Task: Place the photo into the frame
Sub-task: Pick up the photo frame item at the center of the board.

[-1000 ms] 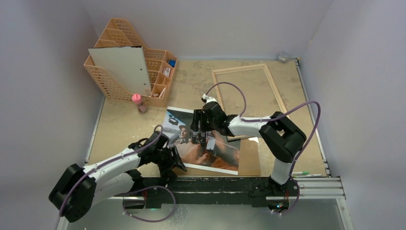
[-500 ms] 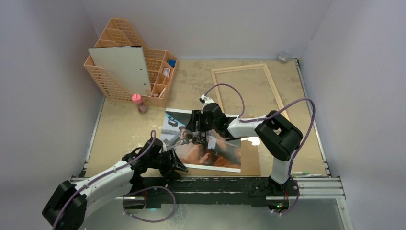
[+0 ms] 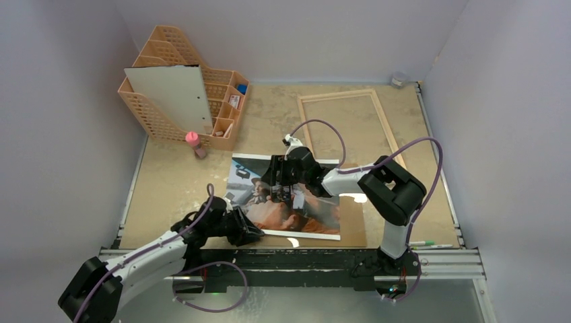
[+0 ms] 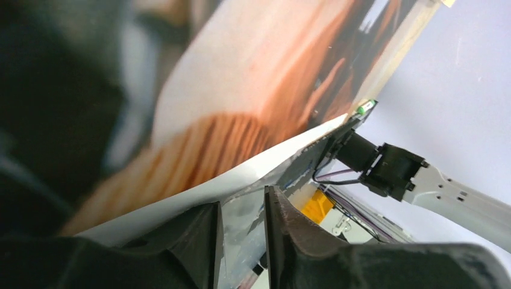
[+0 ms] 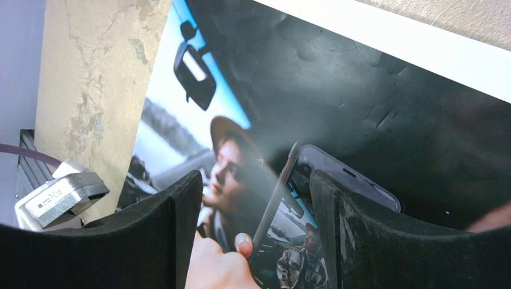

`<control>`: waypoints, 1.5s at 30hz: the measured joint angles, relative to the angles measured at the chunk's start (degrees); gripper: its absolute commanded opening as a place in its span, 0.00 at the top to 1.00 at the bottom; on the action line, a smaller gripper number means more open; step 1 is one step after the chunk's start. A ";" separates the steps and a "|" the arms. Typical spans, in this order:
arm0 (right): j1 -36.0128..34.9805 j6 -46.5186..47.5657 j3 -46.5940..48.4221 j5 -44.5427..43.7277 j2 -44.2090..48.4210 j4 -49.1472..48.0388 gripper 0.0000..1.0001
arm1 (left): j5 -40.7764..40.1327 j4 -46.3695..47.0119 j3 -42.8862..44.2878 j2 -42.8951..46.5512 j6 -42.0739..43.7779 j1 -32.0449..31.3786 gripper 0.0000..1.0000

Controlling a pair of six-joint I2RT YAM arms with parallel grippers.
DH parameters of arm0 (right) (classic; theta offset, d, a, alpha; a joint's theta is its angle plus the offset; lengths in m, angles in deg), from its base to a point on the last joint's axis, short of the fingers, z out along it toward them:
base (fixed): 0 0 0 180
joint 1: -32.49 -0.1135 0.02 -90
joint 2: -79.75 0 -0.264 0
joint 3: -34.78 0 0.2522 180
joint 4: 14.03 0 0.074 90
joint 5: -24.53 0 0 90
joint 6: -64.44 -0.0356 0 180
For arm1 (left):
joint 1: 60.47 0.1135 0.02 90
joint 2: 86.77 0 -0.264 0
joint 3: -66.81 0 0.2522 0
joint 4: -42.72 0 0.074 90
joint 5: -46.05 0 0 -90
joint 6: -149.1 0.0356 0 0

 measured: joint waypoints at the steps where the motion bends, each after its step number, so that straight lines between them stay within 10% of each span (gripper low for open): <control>1: 0.00 -0.04 -0.13 0.00 0.02 -0.26 0.30 | -0.46 0.22 0.02 -0.57 0.00 0.02 0.74; 5: -0.02 -0.76 -0.85 0.22 0.37 -0.81 0.30 | -0.98 0.20 1.16 -3.76 0.52 0.00 0.89; 21: -0.28 -1.29 -0.26 0.28 2.75 3.72 0.30 | -1.14 -10.69 12.37 -4.92 5.55 0.00 0.90; 31: -0.46 -1.25 1.09 0.28 3.32 7.89 0.30 | 2.03 -14.97 16.61 -6.05 5.40 0.07 0.67; 45: -0.46 -1.20 2.19 0.28 2.97 9.46 0.30 | 4.59 -23.45 21.14 -11.72 4.02 0.07 1.00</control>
